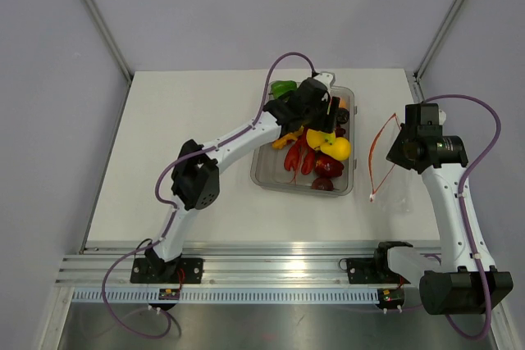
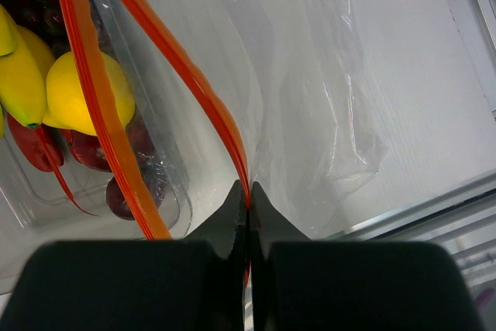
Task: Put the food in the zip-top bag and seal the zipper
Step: Pick up the fake fruit from the bin.
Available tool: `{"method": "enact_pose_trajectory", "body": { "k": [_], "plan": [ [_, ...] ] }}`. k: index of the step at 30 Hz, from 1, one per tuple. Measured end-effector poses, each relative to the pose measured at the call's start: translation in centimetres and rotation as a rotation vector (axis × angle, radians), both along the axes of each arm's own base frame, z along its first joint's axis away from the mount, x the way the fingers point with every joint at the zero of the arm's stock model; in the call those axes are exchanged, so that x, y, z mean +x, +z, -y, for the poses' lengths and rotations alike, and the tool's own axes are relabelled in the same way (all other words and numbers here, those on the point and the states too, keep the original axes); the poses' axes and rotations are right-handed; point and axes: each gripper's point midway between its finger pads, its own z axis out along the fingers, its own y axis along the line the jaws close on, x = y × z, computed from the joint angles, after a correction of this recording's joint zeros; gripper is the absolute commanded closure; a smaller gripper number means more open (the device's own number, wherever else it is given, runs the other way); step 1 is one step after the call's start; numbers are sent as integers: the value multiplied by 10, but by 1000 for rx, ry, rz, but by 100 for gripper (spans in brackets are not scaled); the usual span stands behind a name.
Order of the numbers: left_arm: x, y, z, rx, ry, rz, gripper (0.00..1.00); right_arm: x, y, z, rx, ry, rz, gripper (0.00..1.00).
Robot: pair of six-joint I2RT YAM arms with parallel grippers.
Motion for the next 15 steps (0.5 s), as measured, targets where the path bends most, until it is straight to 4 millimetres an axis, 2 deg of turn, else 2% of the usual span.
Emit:
{"method": "enact_pose_trajectory", "body": {
  "k": [3,7,11,14,15],
  "plan": [
    [-1,-18,-7,40,33,-36,30,0,-1,0,1,1,-3,100],
    [0,-20,-10,44,56,-50,34,-1,-3,-3,16,8,-6,100],
    [0,-26,-10,43,66,-69,44,0,-3,-5,24,11,-6,100],
    [0,-32,-10,44,68,-85,48,0,-3,-5,25,10,-5,100],
    [1,-33,-10,44,69,-90,55,0,-3,-5,25,10,-5,100]
  ]
}}
